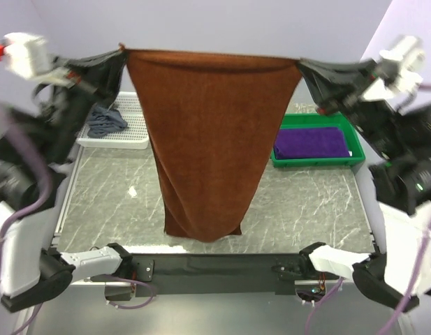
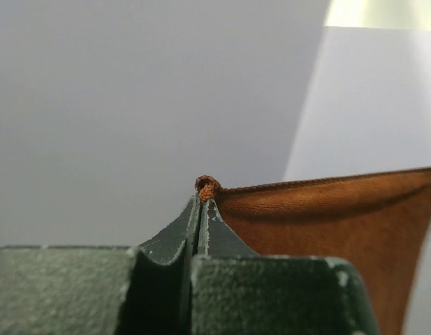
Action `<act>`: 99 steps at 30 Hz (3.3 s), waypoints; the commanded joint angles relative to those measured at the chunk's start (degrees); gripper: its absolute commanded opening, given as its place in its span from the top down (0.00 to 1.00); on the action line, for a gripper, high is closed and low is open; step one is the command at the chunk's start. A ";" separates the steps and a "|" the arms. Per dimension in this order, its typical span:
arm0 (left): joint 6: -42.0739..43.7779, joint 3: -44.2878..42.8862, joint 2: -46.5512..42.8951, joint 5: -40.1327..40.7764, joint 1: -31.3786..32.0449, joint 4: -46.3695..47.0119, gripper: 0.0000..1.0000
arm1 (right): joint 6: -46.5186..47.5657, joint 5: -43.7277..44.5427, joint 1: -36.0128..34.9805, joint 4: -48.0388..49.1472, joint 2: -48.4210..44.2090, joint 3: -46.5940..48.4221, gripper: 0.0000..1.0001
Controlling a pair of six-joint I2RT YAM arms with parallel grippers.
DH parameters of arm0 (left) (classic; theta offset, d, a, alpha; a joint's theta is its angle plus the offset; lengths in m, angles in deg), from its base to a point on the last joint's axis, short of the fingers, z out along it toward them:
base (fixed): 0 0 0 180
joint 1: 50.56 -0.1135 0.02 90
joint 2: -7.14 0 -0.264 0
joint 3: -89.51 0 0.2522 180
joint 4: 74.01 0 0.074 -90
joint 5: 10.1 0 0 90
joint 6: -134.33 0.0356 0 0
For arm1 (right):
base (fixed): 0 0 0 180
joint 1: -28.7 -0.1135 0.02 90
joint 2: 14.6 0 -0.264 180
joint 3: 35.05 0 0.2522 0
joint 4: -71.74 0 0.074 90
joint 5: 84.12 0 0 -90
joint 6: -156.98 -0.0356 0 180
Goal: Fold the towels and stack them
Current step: Flatten out the crumpled towel
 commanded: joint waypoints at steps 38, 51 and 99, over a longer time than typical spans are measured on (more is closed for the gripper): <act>-8.48 2.98 53.14 7.73 -20.85 15.39 1.00 | 9.57 27.64 6.23 22.67 51.16 -3.16 1.00; -10.85 9.49 55.33 3.95 -20.85 13.46 1.00 | 6.67 27.28 6.23 21.52 50.81 -13.02 1.00; -36.24 69.94 21.23 -18.02 -20.24 23.56 0.16 | -21.54 8.92 -11.68 12.81 32.88 -45.18 0.51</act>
